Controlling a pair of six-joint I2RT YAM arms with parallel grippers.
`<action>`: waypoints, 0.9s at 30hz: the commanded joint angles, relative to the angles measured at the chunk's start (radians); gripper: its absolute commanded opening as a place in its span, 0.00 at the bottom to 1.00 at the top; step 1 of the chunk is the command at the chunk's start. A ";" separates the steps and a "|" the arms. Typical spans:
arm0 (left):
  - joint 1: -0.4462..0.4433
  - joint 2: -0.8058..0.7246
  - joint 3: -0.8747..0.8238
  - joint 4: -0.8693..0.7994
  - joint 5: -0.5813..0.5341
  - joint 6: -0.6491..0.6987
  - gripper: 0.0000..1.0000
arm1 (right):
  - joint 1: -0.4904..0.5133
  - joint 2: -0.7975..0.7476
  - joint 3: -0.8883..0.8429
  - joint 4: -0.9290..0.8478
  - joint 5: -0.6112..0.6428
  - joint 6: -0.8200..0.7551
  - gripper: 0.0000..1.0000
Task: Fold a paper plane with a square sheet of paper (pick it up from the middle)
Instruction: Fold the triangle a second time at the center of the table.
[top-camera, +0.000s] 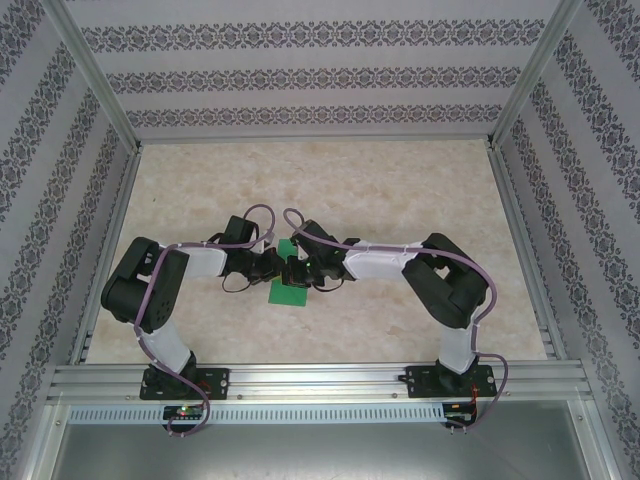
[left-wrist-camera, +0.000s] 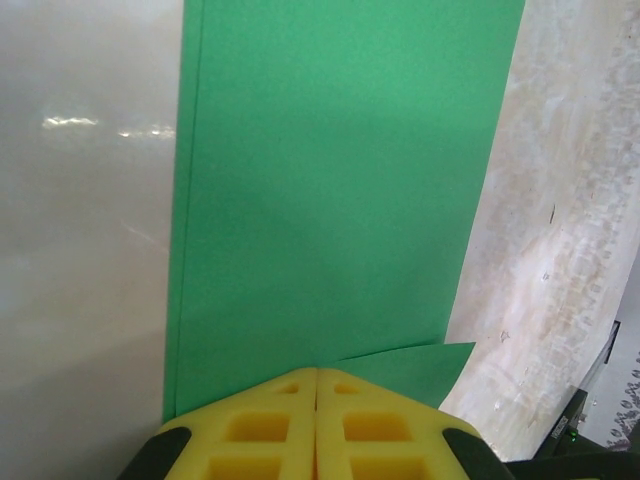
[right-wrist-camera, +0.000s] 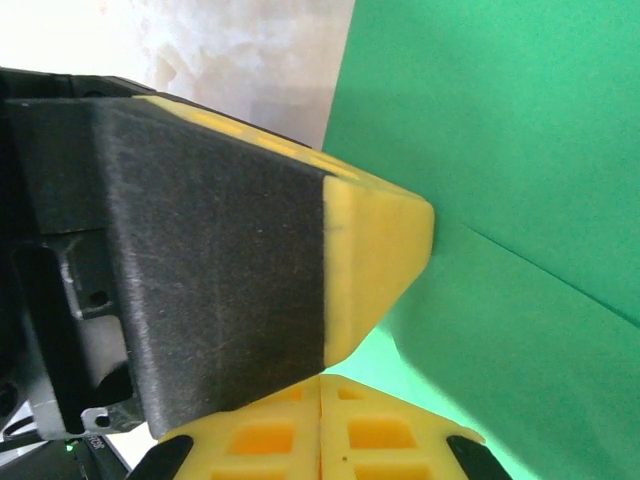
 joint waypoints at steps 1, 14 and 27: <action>-0.010 0.025 0.005 -0.048 -0.054 0.023 0.08 | -0.001 0.073 -0.026 0.049 0.024 0.010 0.07; -0.009 0.024 -0.004 -0.036 -0.064 0.002 0.08 | -0.003 0.058 -0.121 0.094 0.047 0.038 0.06; -0.010 0.034 -0.023 -0.083 -0.160 -0.024 0.02 | 0.017 -0.072 -0.309 0.175 -0.034 0.053 0.08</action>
